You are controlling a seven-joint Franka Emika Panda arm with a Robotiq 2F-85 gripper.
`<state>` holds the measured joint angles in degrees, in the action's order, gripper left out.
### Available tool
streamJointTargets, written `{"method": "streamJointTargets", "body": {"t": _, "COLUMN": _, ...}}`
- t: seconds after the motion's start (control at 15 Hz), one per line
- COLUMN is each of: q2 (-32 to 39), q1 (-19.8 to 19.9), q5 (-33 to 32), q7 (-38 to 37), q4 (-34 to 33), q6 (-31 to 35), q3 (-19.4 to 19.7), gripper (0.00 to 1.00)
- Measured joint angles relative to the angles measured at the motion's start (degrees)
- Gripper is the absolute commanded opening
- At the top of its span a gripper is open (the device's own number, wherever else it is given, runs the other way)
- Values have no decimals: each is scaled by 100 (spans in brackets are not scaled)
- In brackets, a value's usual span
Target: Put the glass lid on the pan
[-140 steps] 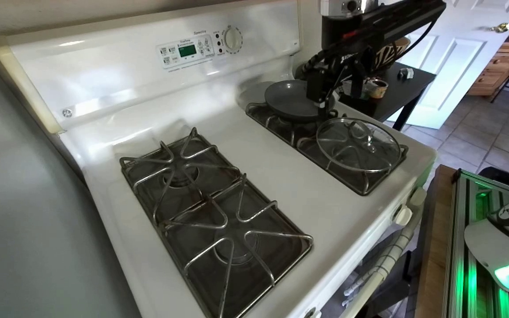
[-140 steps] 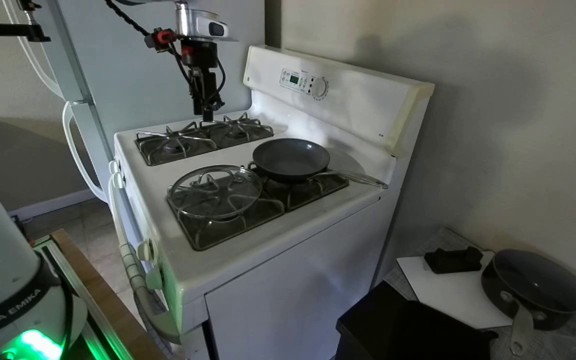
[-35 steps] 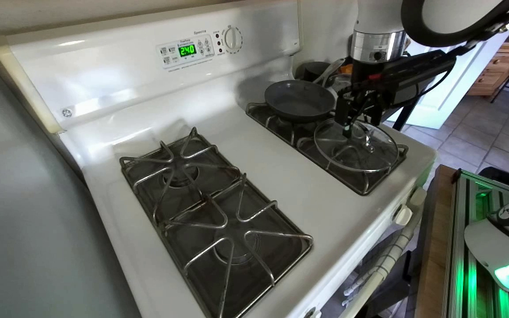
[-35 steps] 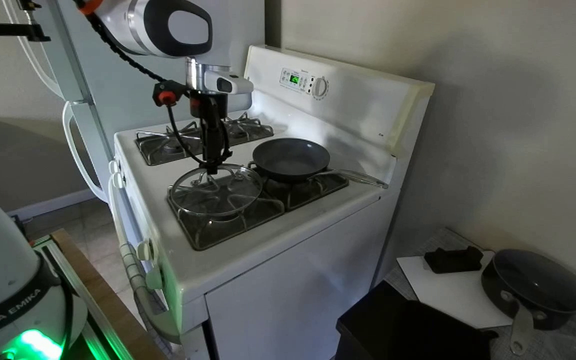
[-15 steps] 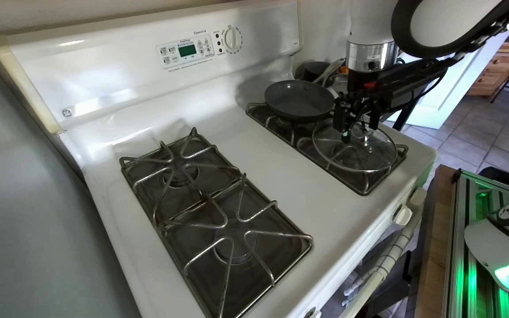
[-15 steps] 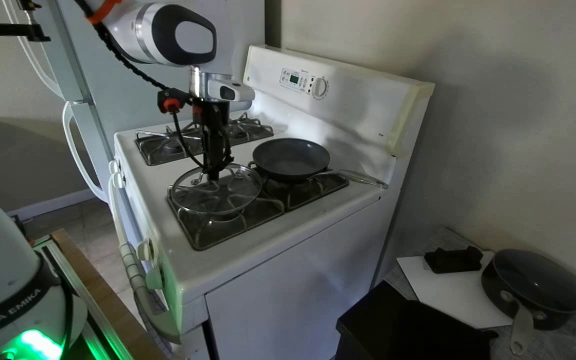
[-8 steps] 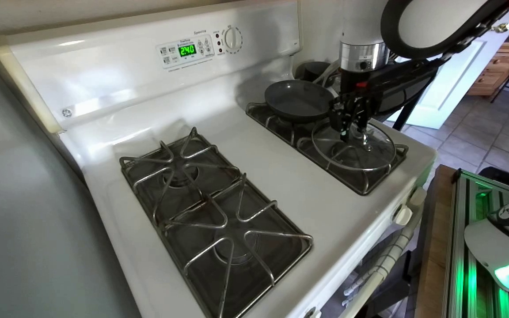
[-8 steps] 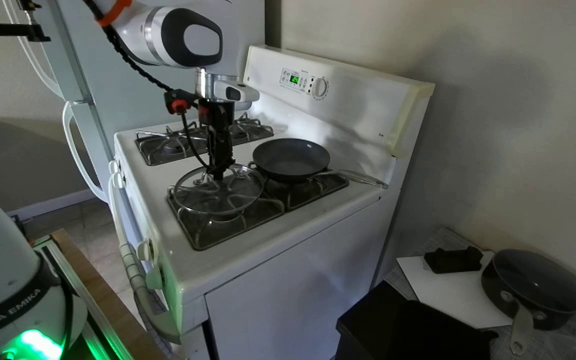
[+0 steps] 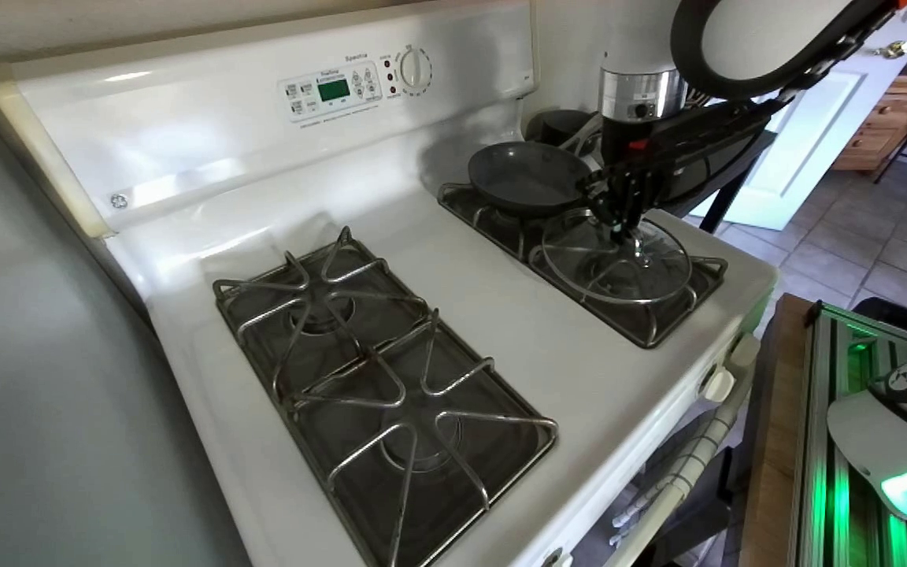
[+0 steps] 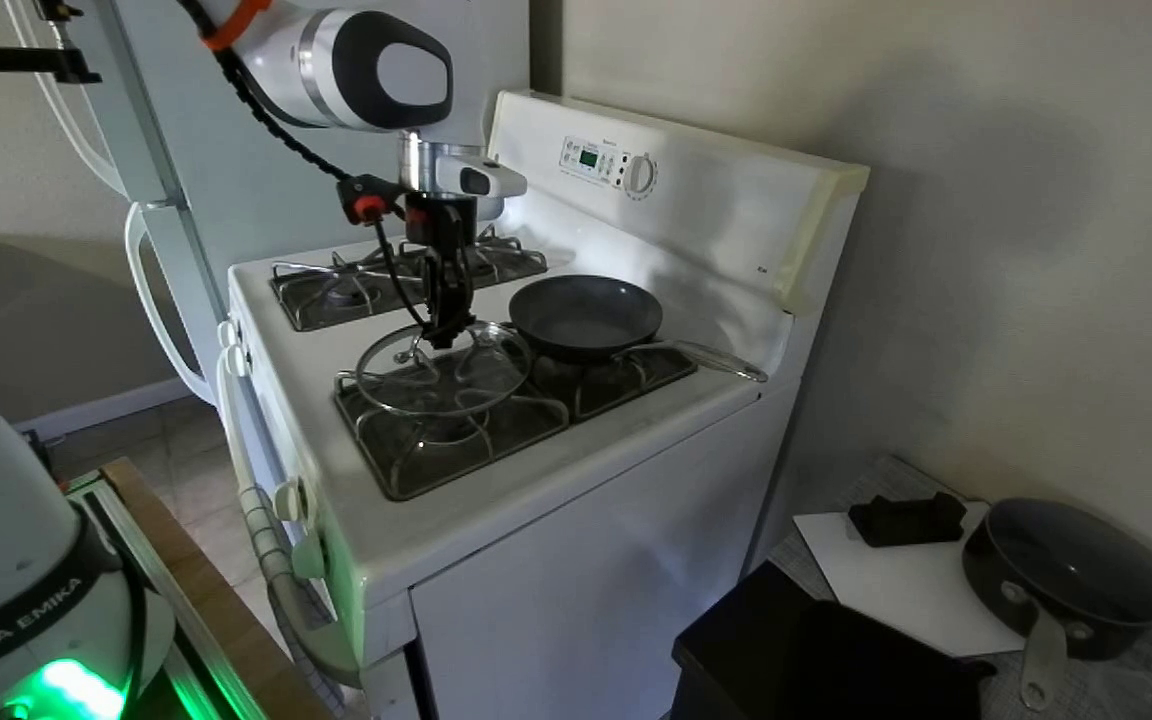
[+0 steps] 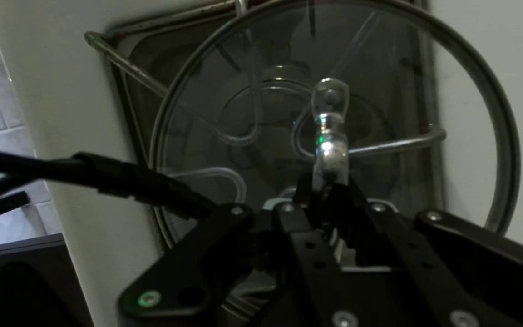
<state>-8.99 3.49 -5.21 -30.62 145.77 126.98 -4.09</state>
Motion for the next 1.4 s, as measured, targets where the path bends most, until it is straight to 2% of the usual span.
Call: {"method": "streamJointTargets", "body": {"t": 1.4, "q2": 39, "q1": -60, "q5": 4, "q7": 1, "q4": -65, "q6": -184, "q3": -4, "gripper": 2}}
